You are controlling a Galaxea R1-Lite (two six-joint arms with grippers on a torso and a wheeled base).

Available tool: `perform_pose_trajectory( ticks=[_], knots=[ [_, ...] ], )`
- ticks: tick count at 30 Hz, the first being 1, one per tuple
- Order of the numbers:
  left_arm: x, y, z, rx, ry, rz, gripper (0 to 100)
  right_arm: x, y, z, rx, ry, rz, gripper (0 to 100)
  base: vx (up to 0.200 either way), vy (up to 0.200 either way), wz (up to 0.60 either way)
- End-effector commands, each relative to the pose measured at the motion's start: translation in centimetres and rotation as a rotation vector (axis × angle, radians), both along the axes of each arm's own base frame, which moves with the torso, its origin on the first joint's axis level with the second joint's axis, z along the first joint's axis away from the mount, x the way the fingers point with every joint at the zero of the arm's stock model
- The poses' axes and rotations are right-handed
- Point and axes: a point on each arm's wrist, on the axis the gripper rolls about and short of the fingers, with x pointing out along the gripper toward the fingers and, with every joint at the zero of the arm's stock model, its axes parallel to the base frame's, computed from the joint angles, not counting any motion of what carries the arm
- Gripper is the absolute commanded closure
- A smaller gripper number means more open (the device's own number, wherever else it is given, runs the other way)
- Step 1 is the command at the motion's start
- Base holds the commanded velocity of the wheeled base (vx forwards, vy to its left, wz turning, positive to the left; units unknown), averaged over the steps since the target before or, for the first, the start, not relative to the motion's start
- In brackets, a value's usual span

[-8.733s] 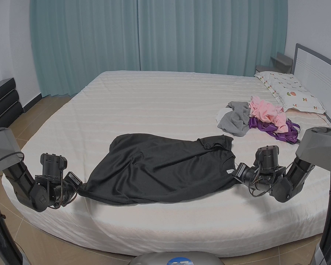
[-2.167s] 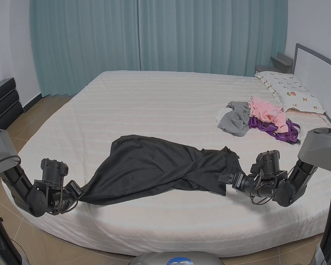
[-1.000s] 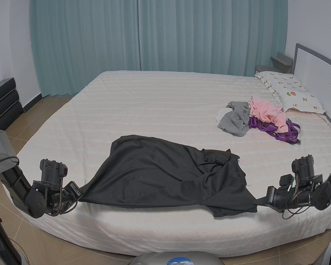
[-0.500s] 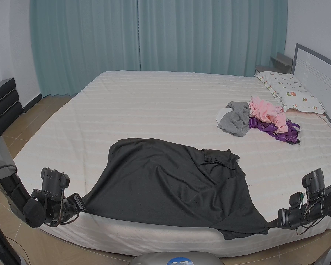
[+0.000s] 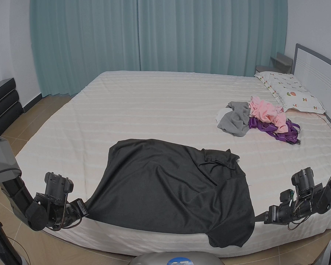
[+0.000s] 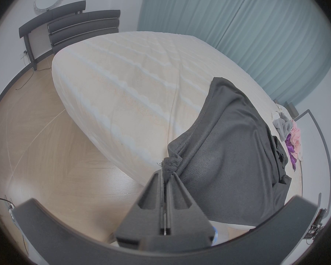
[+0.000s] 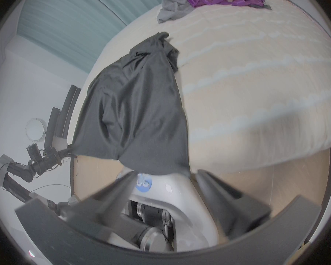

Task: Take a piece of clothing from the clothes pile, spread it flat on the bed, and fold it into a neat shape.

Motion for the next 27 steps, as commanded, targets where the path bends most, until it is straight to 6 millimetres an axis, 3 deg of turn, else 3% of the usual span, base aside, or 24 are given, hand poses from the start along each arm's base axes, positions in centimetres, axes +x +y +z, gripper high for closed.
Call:
perform_pose_trajectory(
  ticks=[1, 7, 14, 15, 22, 27],
  knots=[
    [0.1, -0.2, -0.4, 0.001, 0.010, -0.003, 100, 2.4, 0.1, -1.2, 0.016, -0.003, -0.032, 0, 0.000, 0.000, 0.00],
    [0.2, -0.2, -0.4, 0.000, 0.010, -0.004, 100, 5.1, 0.7, -2.3, 0.050, -0.050, -0.074, 0, 0.000, 0.000, 0.00],
    [0.0, -0.2, -0.6, 0.003, 0.025, -0.004, 100, 6.3, 1.4, -4.2, 0.029, -0.057, -0.090, 0, 0.000, 0.000, 0.00],
    [0.0, -0.2, -0.7, 0.004, 0.031, -0.004, 100, 6.4, 1.4, -4.4, 0.024, -0.064, -0.092, 100, 0.000, 0.000, 0.00],
    [-0.1, -0.3, -1.1, 0.009, 0.050, -0.011, 100, 6.1, 0.5, -3.2, -0.029, -0.100, -0.143, 100, 0.000, 0.000, 0.00],
    [-0.4, -0.8, -1.3, 0.011, 0.064, -0.033, 100, 4.7, -1.1, -2.4, -0.054, -0.105, -0.168, 100, 0.000, 0.000, 0.00]
  ],
)
